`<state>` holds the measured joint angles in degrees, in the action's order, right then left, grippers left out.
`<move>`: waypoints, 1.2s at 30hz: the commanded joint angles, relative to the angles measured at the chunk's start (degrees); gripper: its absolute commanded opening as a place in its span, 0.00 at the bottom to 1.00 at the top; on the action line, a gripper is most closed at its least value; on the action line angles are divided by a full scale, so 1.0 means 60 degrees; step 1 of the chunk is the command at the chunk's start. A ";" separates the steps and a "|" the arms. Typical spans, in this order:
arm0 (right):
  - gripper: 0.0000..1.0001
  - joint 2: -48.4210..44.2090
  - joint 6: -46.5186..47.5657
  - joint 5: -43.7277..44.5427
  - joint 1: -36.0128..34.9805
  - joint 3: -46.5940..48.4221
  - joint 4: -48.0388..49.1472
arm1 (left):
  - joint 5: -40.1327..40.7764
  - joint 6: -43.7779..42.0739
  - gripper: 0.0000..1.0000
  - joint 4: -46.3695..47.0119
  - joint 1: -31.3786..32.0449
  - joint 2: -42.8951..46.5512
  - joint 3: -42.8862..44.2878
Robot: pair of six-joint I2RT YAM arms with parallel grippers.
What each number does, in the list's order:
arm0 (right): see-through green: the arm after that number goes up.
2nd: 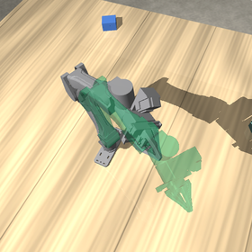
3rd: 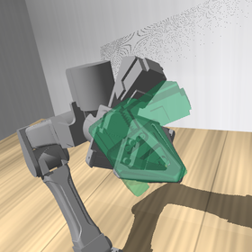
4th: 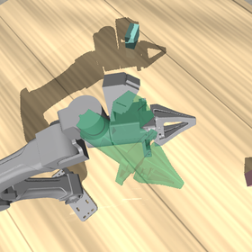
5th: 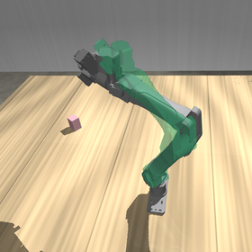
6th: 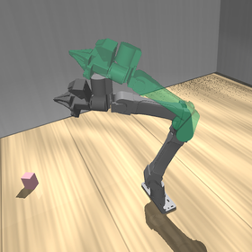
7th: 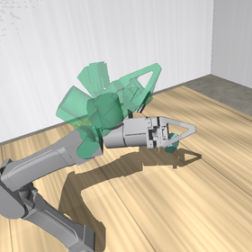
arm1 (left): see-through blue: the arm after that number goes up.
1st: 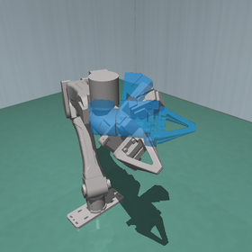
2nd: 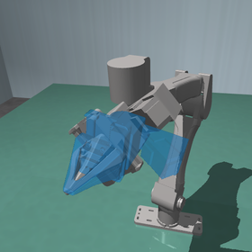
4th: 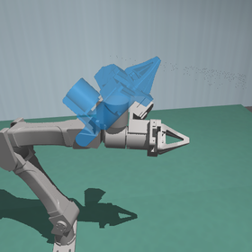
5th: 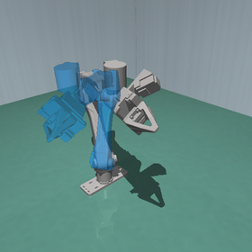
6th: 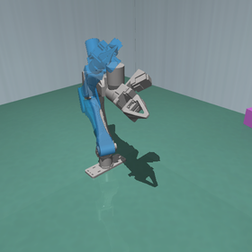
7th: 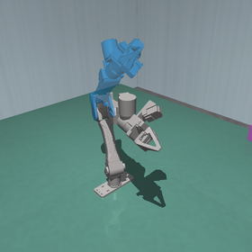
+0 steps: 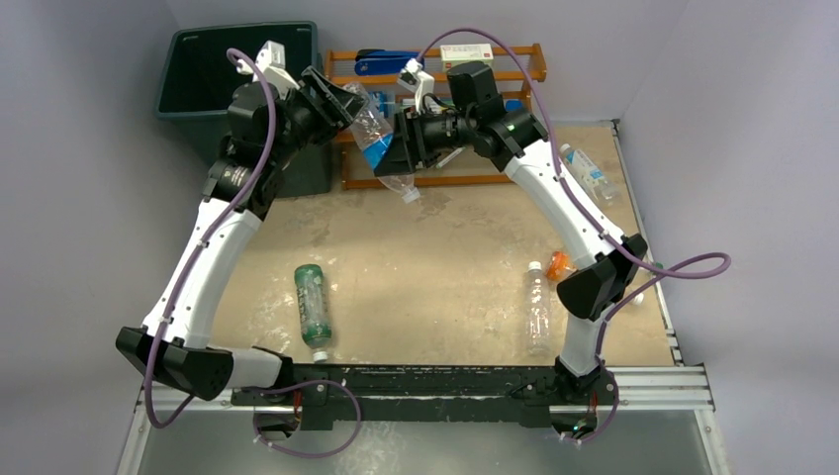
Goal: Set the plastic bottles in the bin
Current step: Pick up the plastic bottle at the center of the board.
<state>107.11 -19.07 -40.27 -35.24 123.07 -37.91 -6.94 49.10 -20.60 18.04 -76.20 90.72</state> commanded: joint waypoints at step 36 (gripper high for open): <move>1.00 -0.2730 -0.0414 0.1696 0.0006 -0.2643 -0.0217 | 0.0394 -0.2194 0.46 -0.0962 -0.1641 -0.2998 0.4776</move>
<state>92.25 -20.53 -31.90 -35.20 108.60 -40.07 -3.03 34.79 -31.03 13.39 -94.26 117.08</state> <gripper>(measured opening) 0.998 0.487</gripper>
